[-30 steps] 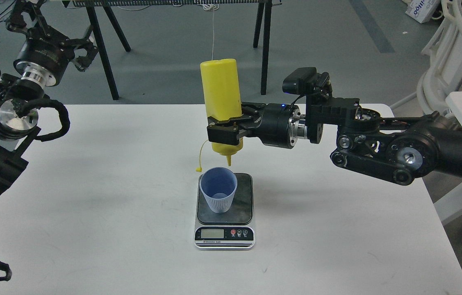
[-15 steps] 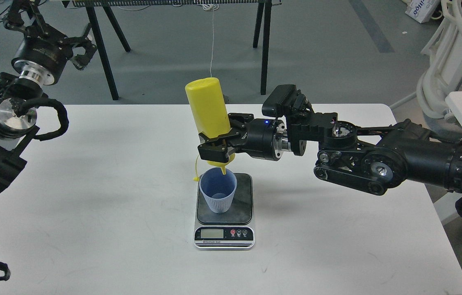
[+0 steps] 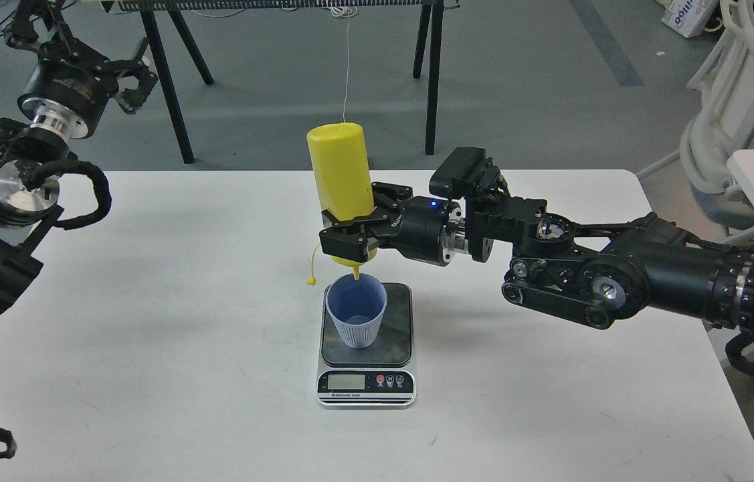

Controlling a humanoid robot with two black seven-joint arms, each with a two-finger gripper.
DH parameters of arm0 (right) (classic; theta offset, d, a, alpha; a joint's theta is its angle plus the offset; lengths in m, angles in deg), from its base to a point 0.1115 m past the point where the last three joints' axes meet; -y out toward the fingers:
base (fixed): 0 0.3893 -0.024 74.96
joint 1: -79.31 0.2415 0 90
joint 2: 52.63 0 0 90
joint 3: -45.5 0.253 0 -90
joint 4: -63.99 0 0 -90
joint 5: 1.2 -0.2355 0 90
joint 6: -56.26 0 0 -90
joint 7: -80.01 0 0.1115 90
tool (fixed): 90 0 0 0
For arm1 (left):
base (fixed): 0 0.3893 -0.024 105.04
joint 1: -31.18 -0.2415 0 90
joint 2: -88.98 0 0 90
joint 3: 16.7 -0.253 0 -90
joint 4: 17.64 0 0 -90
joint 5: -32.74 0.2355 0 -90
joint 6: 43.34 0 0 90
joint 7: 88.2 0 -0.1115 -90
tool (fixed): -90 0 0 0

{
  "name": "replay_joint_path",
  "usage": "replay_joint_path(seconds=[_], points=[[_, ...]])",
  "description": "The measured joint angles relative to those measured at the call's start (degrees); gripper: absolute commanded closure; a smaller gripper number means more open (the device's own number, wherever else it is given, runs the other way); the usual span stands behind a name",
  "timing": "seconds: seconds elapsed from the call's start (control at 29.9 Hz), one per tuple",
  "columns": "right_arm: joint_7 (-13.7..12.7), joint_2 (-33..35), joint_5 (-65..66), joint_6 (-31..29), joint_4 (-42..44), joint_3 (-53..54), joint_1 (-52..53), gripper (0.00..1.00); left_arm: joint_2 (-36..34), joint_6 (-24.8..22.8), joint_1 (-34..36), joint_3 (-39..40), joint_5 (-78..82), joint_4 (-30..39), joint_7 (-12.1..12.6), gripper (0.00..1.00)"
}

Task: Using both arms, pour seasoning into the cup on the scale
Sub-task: 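Raise the bottle and turn it upright with the right gripper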

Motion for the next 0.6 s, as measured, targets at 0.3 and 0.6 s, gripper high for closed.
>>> replay_joint_path(seconds=[0.3,0.6], points=[[-0.6,12.0,-17.2,-2.7,-8.1,8.6,-3.4,0.75,0.0,0.0,0.1,0.0,0.0,0.0,0.0,0.00],[-0.2,25.1,-46.5,-10.1,-17.4,19.4,-14.2,0.75,0.1,-0.6,0.1,-0.1,0.3,0.4,0.1,0.00]])
